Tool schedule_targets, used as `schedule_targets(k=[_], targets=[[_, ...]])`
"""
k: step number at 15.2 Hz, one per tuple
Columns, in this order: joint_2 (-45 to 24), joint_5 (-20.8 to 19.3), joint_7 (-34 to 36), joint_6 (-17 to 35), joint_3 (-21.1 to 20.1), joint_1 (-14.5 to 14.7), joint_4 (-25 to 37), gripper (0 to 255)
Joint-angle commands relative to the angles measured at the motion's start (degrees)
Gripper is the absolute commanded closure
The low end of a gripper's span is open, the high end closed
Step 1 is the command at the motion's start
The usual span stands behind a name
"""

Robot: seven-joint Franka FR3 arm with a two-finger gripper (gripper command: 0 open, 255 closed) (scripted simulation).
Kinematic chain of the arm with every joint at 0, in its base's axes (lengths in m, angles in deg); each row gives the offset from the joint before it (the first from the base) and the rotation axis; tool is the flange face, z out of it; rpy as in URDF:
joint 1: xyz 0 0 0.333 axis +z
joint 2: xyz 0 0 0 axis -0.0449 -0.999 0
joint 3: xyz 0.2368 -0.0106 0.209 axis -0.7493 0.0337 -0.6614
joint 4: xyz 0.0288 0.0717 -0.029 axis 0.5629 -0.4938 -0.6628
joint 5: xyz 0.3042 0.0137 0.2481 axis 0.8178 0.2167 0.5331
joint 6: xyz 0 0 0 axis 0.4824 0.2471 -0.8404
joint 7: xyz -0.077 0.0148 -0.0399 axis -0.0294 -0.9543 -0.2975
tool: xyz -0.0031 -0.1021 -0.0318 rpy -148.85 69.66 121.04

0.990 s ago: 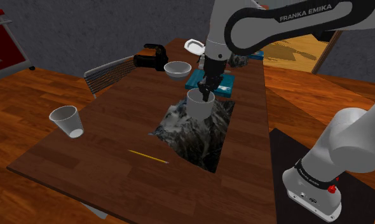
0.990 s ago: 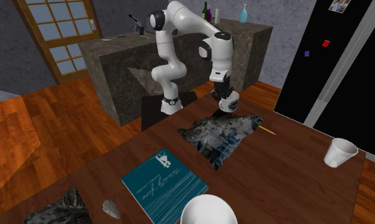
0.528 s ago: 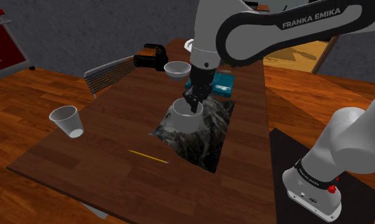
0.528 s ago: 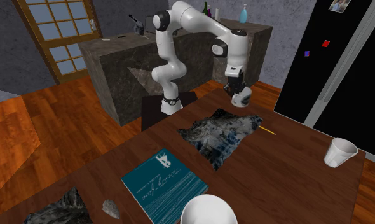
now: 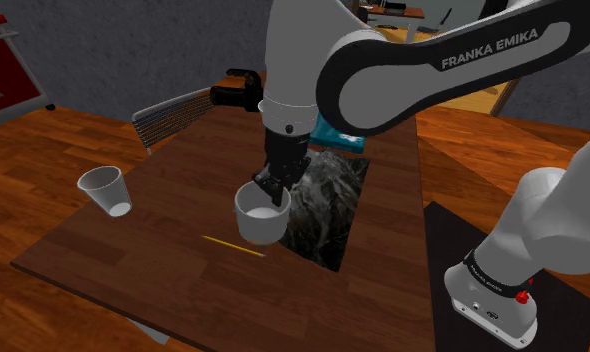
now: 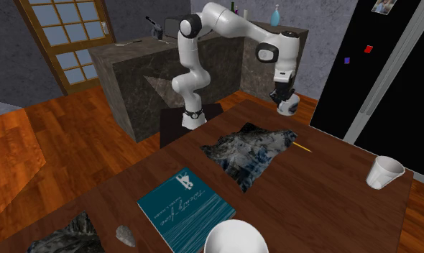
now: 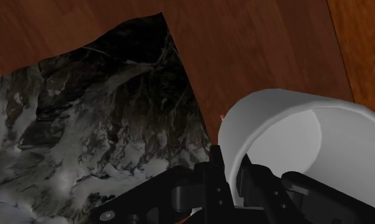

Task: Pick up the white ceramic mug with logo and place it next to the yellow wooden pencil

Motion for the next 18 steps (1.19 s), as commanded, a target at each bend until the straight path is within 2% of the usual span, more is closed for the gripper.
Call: schedule_targets(k=[1, 6, 11, 18], targets=[[-2.37, -1.34, 3.7, -0.49, -1.78, 1.18, 2.91, 255], [-9.89, -6.15, 12.39, -1.41, -5.28, 4.66, 10.85, 255], [-18.87, -12.18, 20.76, -3.81, -7.21, 9.94, 21.01, 255], [-20.06, -12.98, 21.34, 0.4, -6.9, 10.28, 17.81, 255]])
